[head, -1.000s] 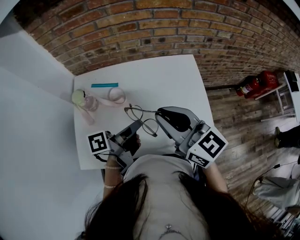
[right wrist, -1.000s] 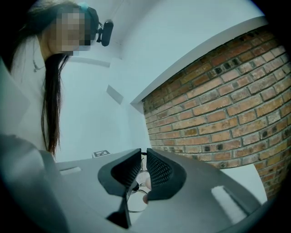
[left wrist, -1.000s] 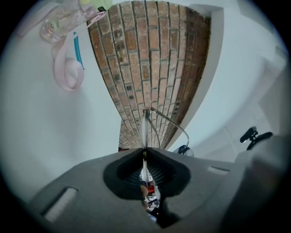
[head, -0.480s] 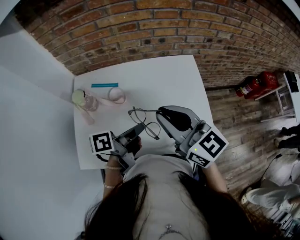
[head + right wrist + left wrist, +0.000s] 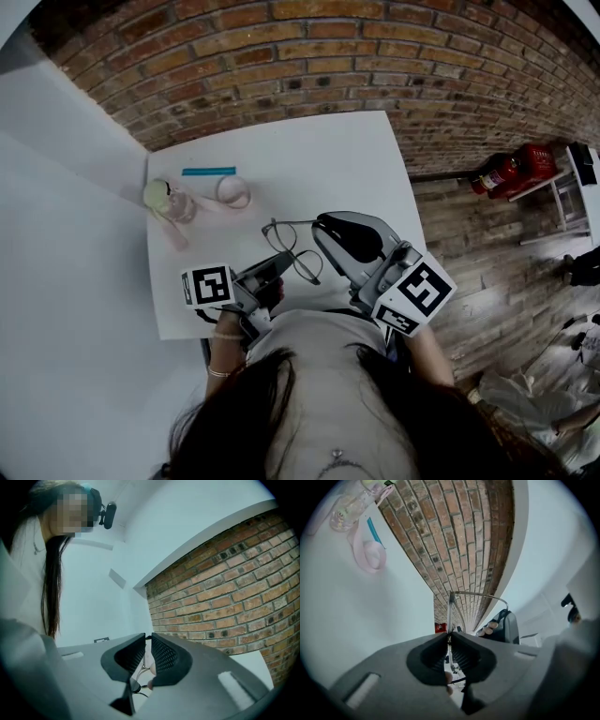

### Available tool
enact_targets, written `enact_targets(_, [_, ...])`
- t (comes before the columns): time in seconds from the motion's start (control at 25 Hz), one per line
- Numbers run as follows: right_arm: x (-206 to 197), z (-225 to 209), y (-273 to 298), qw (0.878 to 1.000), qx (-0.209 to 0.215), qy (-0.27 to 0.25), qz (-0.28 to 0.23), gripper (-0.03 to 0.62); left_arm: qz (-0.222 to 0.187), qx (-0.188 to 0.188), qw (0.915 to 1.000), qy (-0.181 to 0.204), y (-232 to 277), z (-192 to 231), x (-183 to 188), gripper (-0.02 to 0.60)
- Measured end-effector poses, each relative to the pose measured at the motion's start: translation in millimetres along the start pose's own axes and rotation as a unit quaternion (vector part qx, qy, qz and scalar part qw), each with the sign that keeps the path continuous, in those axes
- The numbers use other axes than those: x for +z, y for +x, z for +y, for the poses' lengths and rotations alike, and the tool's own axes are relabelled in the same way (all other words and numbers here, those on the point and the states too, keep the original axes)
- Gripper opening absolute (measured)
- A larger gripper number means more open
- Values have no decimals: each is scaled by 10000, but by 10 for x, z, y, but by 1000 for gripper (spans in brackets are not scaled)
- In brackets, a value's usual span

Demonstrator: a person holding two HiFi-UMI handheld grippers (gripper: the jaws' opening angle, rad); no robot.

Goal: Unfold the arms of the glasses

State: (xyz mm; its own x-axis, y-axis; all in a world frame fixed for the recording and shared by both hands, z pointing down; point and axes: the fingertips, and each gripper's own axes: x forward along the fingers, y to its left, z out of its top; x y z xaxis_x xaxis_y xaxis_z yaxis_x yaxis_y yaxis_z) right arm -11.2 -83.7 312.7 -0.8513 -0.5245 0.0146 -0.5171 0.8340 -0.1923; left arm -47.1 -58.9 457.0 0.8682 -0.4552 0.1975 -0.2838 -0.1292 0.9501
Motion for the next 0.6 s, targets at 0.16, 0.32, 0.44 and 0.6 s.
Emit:
enact_targets(0.16, [1, -4, -12, 10000, -27, -5, -8, 46, 112, 55, 9999, 80, 8, 18, -52, 21])
enact_targets(0.32, [12, -18, -26, 10000, -43, 3, -8, 46, 276, 157, 9993, 184, 35, 29, -120, 21])
enact_targets(0.44, [7, -25, -33, 10000, -53, 2, 3, 46, 385, 188, 9988, 245, 58, 40, -168, 21])
enact_targets(0.6, [7, -34, -39, 10000, -64, -2, 13, 48, 513, 215, 9979, 329, 74, 36, -208, 21])
